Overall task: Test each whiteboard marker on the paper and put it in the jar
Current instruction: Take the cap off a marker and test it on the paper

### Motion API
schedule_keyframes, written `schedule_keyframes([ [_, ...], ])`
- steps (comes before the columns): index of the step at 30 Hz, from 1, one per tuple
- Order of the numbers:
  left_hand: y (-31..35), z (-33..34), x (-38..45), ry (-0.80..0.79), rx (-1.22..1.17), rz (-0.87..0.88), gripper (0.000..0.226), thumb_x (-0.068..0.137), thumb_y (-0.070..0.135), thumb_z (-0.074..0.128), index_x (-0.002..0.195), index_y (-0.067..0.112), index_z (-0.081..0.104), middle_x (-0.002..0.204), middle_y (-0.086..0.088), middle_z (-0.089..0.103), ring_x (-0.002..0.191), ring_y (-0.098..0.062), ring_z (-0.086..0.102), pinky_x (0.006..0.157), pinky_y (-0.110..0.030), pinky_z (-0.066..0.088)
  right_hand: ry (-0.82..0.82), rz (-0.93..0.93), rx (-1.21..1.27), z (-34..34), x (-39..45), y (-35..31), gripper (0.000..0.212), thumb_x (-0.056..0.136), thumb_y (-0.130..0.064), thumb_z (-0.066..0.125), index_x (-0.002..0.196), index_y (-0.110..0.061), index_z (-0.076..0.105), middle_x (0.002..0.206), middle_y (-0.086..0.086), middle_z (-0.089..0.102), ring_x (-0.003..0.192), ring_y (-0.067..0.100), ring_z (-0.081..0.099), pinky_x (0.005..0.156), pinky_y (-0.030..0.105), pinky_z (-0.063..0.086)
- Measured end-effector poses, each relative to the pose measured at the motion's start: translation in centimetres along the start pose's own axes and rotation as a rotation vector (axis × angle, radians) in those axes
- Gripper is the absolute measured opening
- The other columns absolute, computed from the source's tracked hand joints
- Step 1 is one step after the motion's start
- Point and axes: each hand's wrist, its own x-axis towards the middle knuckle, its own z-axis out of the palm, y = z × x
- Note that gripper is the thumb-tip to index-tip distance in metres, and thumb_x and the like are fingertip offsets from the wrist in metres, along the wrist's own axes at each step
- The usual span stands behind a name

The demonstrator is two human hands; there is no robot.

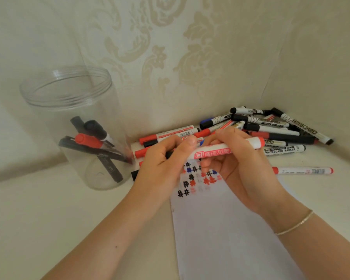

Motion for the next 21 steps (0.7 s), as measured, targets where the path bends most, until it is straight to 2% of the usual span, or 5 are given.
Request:
schedule_keyframes([
  [6, 5.0, -1.4, -1.0, 0.136, -0.052, 0.218, 0.025, 0.087, 0.035, 0.054, 0.068, 0.018, 0.05, 0.039, 0.013, 0.038, 0.034, -0.002, 0.034, 0.039, -0.014, 0.028, -0.043, -0.034, 0.024, 4.5, 1.6, -4.2, 0.028, 0.095, -0.013, 0.05, 0.074, 0.005, 0.056, 0.061, 0.015, 0.062, 0.047, 0.021, 0.058, 0.048, 0.026, 0.051],
  [13, 11.5, -4.7, -0.8, 0.447, 0.49, 0.695, 0.013, 0.094, 0.028, 0.056, 0.095, 0.02, 0.046, 0.067, 0.011, 0.061, 0.064, -0.004, 0.064, 0.055, -0.021, 0.05, 0.029, 0.042, 0.102, 10.9, 5.5, -7.0, 0.022, 0.089, -0.017, 0.063, 0.07, -0.007, 0.058, 0.051, 0.004, 0.058, 0.039, 0.008, 0.051, 0.04, 0.017, 0.044],
  [16, 13.7, -6.7, -0.4, 0.623, 0.641, 0.784, 0.014, 0.096, 0.025, 0.053, 0.095, 0.015, 0.043, 0.065, 0.014, 0.054, 0.06, 0.003, 0.056, 0.054, -0.01, 0.041, -0.04, 0.068, -0.221, 13.1, 6.7, -7.6, 0.04, 0.092, -0.044, 0.055, 0.078, -0.007, 0.06, 0.061, 0.007, 0.06, 0.045, 0.014, 0.055, 0.045, 0.022, 0.047],
  [18, 15.2, -8.1, -0.3, 0.719, 0.719, 0.769, 0.014, 0.095, 0.024, 0.05, 0.094, 0.012, 0.043, 0.063, 0.013, 0.05, 0.06, -0.003, 0.055, 0.052, -0.015, 0.039, -0.049, 0.018, -0.565, 13.6, 7.7, -7.6, 0.054, 0.094, -0.052, 0.044, 0.076, -0.005, 0.064, 0.065, 0.006, 0.059, 0.049, 0.017, 0.056, 0.048, 0.024, 0.048],
  [21, 17.0, -10.1, 0.0, 0.819, 0.924, 0.695, 0.015, 0.09, 0.026, 0.047, 0.092, 0.011, 0.044, 0.059, 0.004, 0.049, 0.055, -0.016, 0.049, 0.054, -0.037, 0.034, -0.063, -0.034, -0.966, 12.4, 9.3, -6.5, 0.036, 0.095, -0.031, 0.046, 0.088, -0.003, 0.067, 0.071, 0.008, 0.062, 0.056, 0.02, 0.059, 0.052, 0.027, 0.049],
])
